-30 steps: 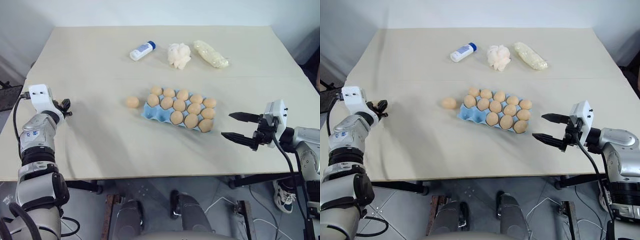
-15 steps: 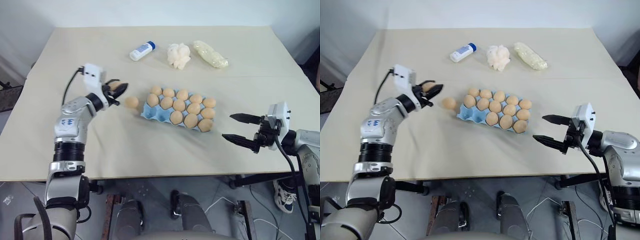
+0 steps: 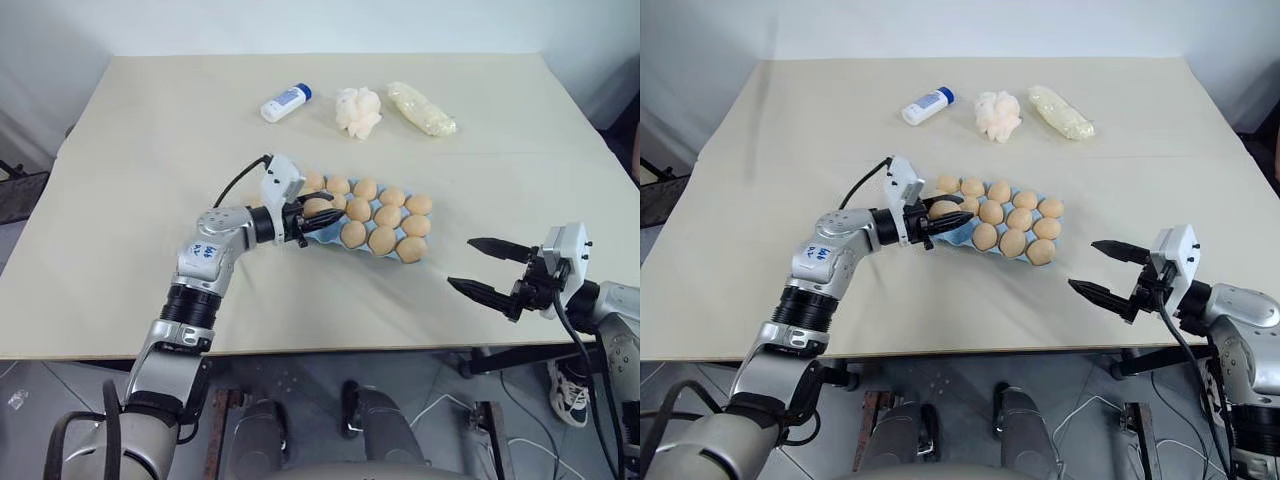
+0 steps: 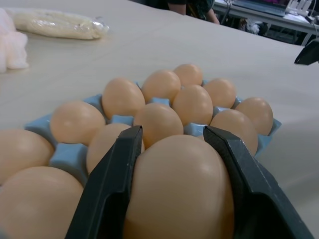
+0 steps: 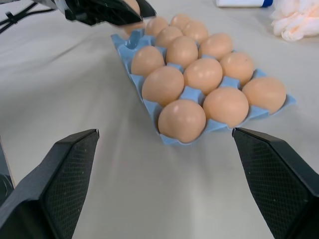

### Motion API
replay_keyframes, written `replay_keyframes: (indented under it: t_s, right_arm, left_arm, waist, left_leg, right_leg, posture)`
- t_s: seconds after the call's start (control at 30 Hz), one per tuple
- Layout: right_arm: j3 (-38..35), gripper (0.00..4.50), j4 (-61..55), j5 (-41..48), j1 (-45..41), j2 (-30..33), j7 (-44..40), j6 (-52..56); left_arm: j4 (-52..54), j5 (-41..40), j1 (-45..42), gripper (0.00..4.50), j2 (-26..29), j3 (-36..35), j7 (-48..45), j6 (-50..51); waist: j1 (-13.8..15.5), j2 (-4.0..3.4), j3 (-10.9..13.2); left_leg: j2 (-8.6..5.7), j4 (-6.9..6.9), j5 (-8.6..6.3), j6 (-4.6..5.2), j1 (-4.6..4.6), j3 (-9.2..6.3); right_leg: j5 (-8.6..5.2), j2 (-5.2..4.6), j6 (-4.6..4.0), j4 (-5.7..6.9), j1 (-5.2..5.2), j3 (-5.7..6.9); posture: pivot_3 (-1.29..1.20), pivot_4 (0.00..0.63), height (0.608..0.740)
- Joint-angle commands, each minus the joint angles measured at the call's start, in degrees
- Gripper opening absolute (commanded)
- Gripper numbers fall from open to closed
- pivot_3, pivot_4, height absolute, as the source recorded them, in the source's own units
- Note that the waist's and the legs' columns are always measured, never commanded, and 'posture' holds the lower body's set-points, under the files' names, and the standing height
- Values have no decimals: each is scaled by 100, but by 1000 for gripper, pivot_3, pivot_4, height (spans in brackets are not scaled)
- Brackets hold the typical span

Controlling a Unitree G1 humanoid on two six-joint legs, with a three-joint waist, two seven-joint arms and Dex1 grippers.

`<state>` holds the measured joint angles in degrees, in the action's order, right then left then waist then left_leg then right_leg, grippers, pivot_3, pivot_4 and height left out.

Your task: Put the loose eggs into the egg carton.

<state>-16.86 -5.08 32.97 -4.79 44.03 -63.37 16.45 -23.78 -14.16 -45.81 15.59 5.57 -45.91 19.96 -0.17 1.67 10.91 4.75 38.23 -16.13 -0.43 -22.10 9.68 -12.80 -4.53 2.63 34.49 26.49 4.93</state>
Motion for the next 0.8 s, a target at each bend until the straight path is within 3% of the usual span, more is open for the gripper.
replay_keyframes:
  t_s: [0.03, 0.27, 0.53, 0.73, 0.8]
  right_arm:
    - [-259, 4500, -276, 140, 121, -42, 120, -22]
    - [-274, 4500, -361, 176, 223, -25, 219, 17]
    - [-241, 4500, -252, 160, 50, 42, 150, 51]
    - [-243, 4500, -228, 156, 15, 65, 67, 89]
    - [-190, 4500, -135, 141, -91, 90, 0, 103]
  left_arm:
    - [-84, 94, -232, 2369, -20, 16, -48, -106]
    - [9, -17, -304, 4473, -117, -76, -105, 75]
    - [512, -144, -272, 4473, -31, -349, 46, 230]
    - [984, -227, -5, 4473, 378, -826, 247, 187]
    - [1219, -321, 435, 4473, 766, -1317, 429, 309]
  waist:
    - [-1, 0, 0]
    - [4, 0, 0]
    - [-2, 0, 0]
    - [-9, 0, 0]
    - [-9, -1, 0]
  left_leg:
    - [-1, -1, 0, 1, -1, -1]
    - [-2, -5, 0, 1, -4, -8]
    - [-2, -5, 0, 2, -4, -23]
    - [-1, -6, 0, 1, -3, -34]
    - [-1, -6, 0, 1, -2, -34]
  right_leg:
    - [0, 0, 1, -2, 0, -1]
    - [1, 0, 3, -6, 0, 2]
    - [1, 0, 3, -6, -1, 1]
    - [1, 1, 3, -3, 0, 1]
    - [1, 1, 3, 0, 0, 1]
  posture:
    - [0, 150, 740]
    - [0, 150, 740]
    - [0, 150, 740]
    - [0, 150, 740]
    - [0, 150, 740]
